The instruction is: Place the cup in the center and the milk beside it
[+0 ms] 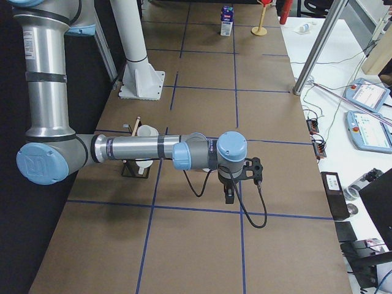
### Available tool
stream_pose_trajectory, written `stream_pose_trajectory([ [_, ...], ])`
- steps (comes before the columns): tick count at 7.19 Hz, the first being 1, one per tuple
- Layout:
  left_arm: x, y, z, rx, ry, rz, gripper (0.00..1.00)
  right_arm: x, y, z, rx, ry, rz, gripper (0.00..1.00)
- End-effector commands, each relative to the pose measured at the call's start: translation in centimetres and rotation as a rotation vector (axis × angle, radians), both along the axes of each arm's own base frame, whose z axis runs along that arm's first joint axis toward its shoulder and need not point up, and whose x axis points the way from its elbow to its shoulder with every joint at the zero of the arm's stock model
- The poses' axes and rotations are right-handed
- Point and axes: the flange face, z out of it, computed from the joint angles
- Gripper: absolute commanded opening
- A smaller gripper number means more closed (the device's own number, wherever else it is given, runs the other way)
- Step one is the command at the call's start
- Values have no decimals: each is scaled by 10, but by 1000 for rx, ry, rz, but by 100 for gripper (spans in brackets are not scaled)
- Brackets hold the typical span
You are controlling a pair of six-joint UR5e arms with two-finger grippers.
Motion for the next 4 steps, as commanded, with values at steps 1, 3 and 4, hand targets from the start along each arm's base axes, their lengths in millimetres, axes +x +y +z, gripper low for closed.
stream_pose_trajectory([
  [1,0,-5,-12,24,1,-1,100,-36,-4,-33,-26,-15,35,100],
  [3,-1,-5,-21,41,2,-3,100,-79,2,-48,-24,-68,88,100],
  [4,-1,-5,-24,47,2,-4,100,-112,12,-41,-43,-76,74,100],
])
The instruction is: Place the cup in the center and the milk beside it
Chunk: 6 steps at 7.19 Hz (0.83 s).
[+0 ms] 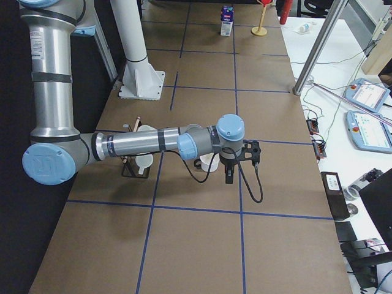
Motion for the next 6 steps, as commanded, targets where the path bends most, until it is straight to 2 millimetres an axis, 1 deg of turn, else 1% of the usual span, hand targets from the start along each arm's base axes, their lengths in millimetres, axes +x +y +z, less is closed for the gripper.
stream_pose_trajectory([
  [1,-1,0,-6,13,0,-2,100,-61,14,1,-27,-12,-6,100],
  [3,-1,0,-7,15,0,-2,100,-101,23,-3,-52,-26,4,100],
  [4,-1,0,-8,15,0,-2,100,-109,27,0,-53,-19,1,100],
  [6,-1,-1,-9,16,0,-2,100,-132,37,21,-73,29,-34,100],
])
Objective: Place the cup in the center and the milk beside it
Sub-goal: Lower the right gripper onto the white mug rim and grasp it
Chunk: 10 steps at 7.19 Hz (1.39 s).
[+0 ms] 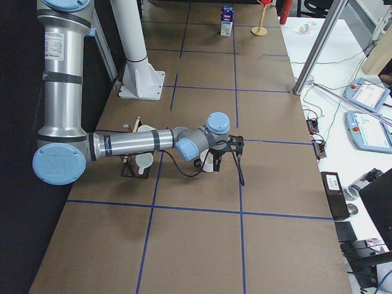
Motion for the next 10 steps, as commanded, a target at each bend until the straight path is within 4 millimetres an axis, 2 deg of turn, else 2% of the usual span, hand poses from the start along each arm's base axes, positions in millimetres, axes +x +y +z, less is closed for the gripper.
stream_pose_trajectory([
  [1,0,0,-3,4,0,0,100,-23,7,27,-32,44,-36,100],
  [2,0,0,-3,4,0,0,100,-33,8,31,-33,52,-53,100],
  [3,0,0,-3,5,0,0,100,-33,8,31,-37,51,-50,96],
  [4,0,-1,-5,8,0,0,100,-33,8,30,-40,49,-45,40],
  [5,0,-1,-13,15,-2,-2,100,-33,9,32,-35,52,-51,3],
  [8,0,-1,-14,17,-2,-3,100,-33,7,24,-35,42,-46,0],
  [9,0,-1,-15,19,-2,-3,100,-33,8,10,-26,22,-51,0],
  [10,0,-1,-16,22,-4,-3,100,-17,2,-8,-35,-14,-31,0],
])
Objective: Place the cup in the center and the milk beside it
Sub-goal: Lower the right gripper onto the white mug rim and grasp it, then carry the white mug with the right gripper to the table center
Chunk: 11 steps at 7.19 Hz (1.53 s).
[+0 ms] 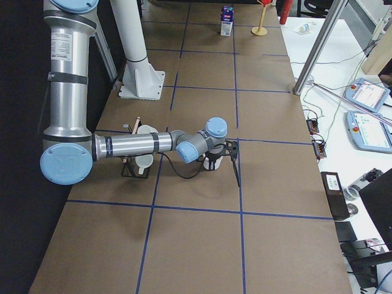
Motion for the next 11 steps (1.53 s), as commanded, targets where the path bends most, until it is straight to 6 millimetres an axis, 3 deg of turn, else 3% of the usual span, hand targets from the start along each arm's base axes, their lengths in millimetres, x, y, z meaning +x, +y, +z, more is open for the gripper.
stream_pose_trajectory([
  [1,0,0,-1,3,0,0,100,21,-13,-59,-42,-53,25,0],
  [3,0,0,-2,4,0,0,100,8,-52,-179,-97,-21,40,0],
  [4,0,0,-2,4,0,0,100,-22,-66,-222,-119,-28,30,0],
  [6,0,0,-2,4,2,0,100,-146,-70,-316,-243,-47,91,0],
  [7,0,0,-2,4,2,0,100,-209,-68,-347,-271,-3,153,0],
  [8,0,0,-1,3,0,0,100,-263,-72,-364,-301,1,203,0],
  [10,0,0,-2,4,0,0,100,-329,-79,-372,-349,-38,291,0],
  [11,0,1,-2,3,2,0,100,-351,-71,-375,-362,-21,305,0],
])
